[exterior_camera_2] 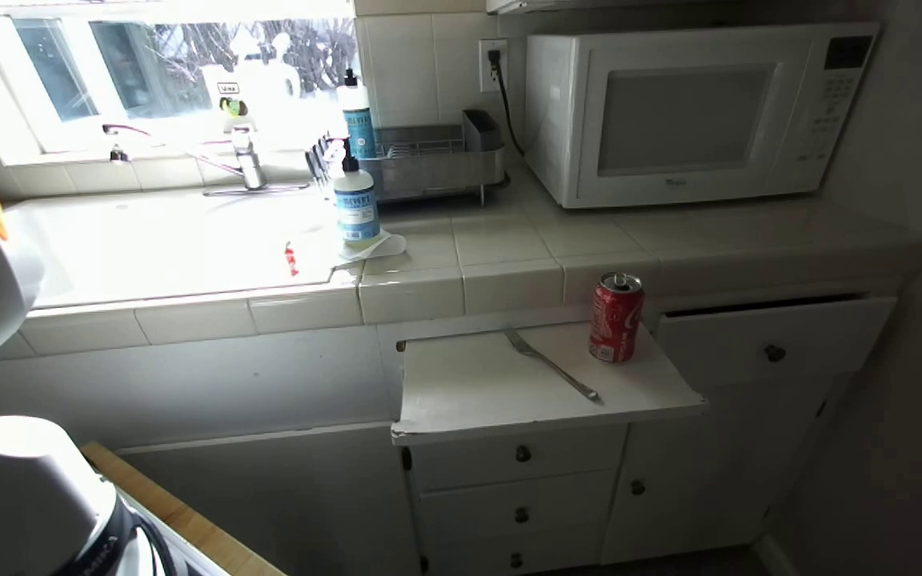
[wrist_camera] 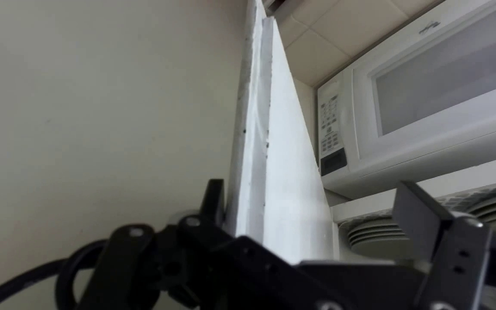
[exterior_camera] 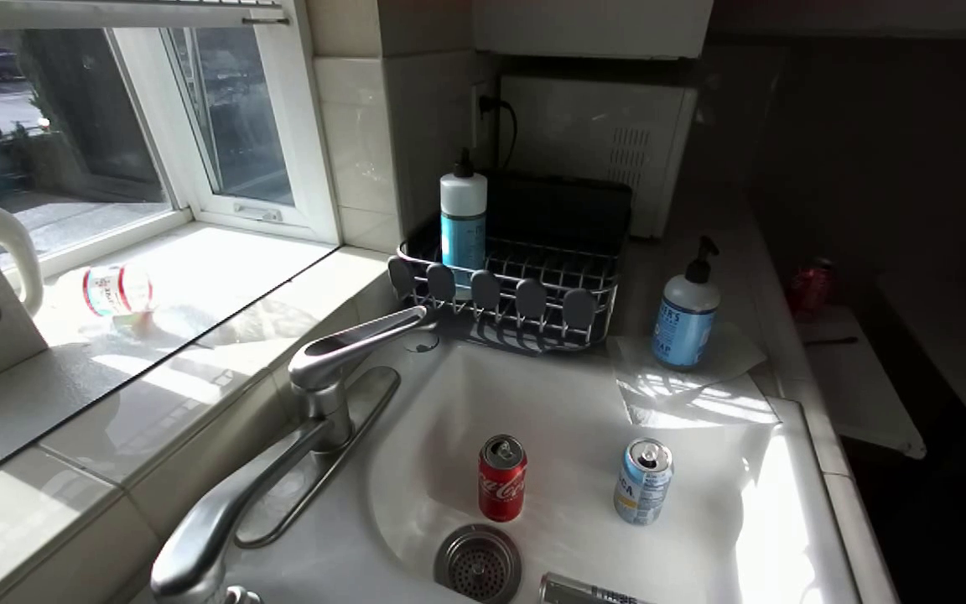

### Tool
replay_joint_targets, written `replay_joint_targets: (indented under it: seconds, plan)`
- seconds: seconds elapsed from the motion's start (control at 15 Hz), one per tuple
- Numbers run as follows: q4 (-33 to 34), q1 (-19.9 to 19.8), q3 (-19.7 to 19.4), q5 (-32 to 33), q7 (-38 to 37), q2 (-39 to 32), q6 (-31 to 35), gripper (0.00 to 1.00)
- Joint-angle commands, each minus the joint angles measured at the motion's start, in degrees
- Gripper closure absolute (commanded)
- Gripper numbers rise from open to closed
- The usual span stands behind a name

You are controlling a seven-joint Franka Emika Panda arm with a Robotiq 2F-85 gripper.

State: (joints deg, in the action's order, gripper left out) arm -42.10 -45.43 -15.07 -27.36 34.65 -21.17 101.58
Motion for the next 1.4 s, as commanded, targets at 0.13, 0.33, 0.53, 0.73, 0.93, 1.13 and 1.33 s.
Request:
replay_joint_targets:
  seconds: [0.13,0.33,0.53,0.73,0.93,1.13,1.33]
  plan:
    - [-5.56,0.52,2.24,-2.79,2.05,5.82,-5.75,0.00]
    - [-9.06,0.86,3.34,-3.89,2.57,8.98,-7.81,0.00]
    - [-12.74,1.14,4.34,-5.01,3.60,12.16,-9.10,0.00]
    - [-16.55,1.40,5.34,-6.53,4.87,15.14,-10.87,0.00]
    - [-20.26,1.70,6.22,-7.30,6.43,17.95,-13.10,0.00]
    - [-22.75,2.84,6.46,-0.09,5.36,20.52,-10.65,0.00]
    - [-23.29,2.96,6.34,9.80,5.38,22.62,-11.83,0.00]
